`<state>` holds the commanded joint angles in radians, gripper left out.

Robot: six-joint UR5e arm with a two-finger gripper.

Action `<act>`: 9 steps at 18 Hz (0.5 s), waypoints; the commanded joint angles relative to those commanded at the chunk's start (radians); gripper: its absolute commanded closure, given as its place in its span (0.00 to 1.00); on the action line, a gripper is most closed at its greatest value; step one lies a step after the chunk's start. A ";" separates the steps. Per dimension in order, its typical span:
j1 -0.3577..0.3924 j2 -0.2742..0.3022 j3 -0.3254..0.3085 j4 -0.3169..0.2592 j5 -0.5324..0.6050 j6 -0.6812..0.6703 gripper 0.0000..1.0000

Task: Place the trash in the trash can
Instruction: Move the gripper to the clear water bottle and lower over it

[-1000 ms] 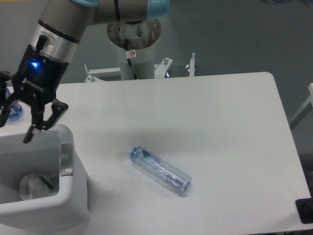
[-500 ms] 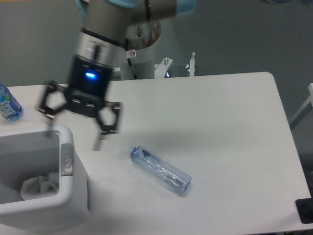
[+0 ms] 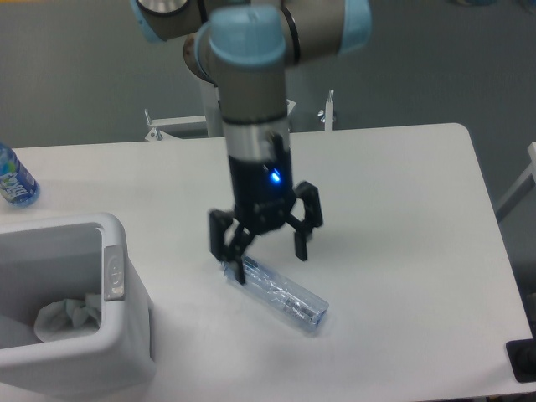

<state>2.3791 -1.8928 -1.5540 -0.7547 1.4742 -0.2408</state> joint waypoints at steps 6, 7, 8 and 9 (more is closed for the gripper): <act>0.023 -0.106 0.008 -0.083 0.002 -0.002 0.00; 0.025 -0.117 0.008 -0.097 0.002 -0.003 0.00; 0.031 -0.129 0.008 -0.103 0.000 -0.005 0.00; 0.031 -0.146 0.008 -0.103 0.000 -0.012 0.00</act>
<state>2.4099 -2.0385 -1.5463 -0.8575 1.4742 -0.2530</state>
